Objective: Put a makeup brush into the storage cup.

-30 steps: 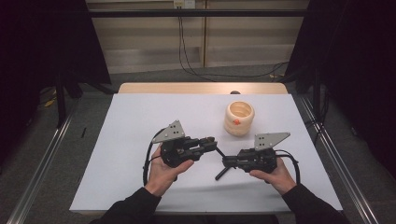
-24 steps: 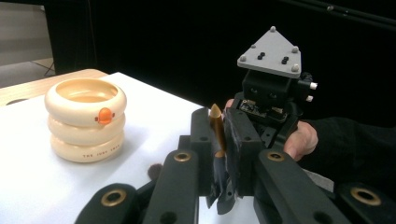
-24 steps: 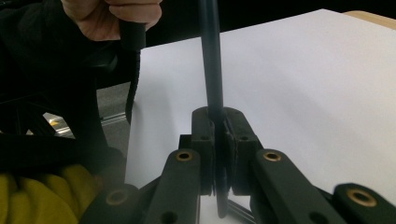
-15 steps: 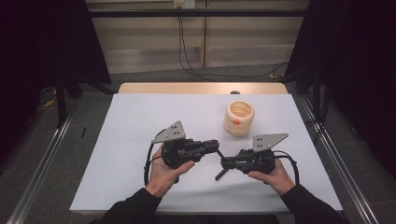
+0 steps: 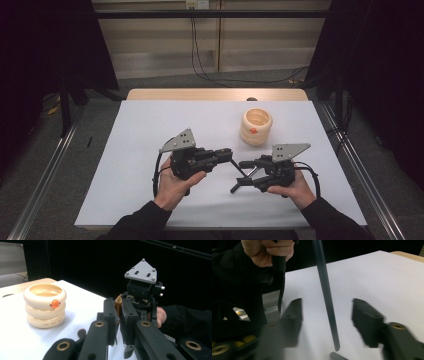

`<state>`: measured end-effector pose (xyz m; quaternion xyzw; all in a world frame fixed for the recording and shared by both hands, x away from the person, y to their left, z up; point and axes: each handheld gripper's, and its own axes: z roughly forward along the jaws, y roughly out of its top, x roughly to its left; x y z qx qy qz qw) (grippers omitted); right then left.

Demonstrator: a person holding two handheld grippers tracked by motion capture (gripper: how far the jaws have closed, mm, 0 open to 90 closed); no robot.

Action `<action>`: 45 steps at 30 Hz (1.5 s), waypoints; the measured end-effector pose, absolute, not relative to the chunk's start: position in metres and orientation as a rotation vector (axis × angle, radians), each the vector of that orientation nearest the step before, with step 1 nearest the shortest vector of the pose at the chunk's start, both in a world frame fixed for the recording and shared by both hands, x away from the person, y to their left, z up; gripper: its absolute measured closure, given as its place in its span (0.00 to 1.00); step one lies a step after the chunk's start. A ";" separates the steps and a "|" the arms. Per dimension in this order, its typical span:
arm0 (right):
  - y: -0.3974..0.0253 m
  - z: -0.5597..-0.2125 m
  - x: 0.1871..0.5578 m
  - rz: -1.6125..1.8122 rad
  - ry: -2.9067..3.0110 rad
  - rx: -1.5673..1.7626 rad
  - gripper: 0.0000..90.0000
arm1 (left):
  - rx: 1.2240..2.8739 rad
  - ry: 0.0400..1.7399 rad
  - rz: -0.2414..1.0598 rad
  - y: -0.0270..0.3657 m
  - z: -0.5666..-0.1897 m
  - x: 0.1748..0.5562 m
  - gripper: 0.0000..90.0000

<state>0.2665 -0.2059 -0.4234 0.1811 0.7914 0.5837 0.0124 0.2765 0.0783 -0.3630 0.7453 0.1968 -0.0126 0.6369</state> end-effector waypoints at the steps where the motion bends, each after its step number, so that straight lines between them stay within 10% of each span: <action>1: -0.206 -0.423 0.267 1.824 2.460 0.569 0.35 | 1.703 0.449 -0.030 0.079 -0.363 0.277 0.94; 11: -0.208 -0.418 0.266 1.859 2.348 0.663 0.00 | 1.705 0.463 -0.029 0.079 -0.362 0.277 0.94; 45: -0.200 -0.413 0.256 1.703 2.396 0.614 0.07 | 1.918 0.498 -0.032 0.078 -0.355 0.289 0.94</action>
